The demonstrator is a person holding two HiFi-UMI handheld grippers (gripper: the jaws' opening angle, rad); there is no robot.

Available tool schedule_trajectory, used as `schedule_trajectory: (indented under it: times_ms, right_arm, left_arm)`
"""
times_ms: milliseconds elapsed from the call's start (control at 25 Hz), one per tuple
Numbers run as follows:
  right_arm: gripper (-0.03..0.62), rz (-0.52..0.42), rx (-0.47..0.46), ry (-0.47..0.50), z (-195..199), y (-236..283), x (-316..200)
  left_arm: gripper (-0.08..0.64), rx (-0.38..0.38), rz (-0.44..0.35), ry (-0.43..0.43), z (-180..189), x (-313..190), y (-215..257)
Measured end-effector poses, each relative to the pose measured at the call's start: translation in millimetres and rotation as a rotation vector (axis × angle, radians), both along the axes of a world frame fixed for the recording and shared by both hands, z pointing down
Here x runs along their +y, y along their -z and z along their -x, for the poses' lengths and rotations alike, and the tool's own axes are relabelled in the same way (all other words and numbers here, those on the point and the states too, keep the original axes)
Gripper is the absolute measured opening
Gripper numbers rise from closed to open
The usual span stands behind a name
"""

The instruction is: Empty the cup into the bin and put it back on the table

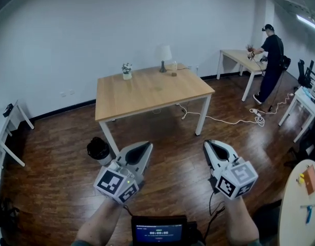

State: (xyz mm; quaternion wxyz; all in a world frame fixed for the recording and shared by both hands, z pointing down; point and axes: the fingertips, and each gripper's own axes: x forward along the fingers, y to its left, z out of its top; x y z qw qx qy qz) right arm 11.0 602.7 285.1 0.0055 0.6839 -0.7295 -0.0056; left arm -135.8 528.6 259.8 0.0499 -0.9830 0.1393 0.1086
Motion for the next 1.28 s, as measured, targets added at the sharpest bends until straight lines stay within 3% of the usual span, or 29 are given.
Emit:
schedule_trajectory:
  times_ms: [600, 1280]
  right_arm:
    - [0.003, 0.041, -0.013, 0.058, -27, -9, -95]
    - [0.003, 0.020, -0.024, 0.134, -143, -3, -186]
  left_arm:
    - [0.005, -0.012, 0.028, 0.042, -27, -82, -8]
    - [0.005, -0.035, 0.005, 0.132, -138, -171, 2]
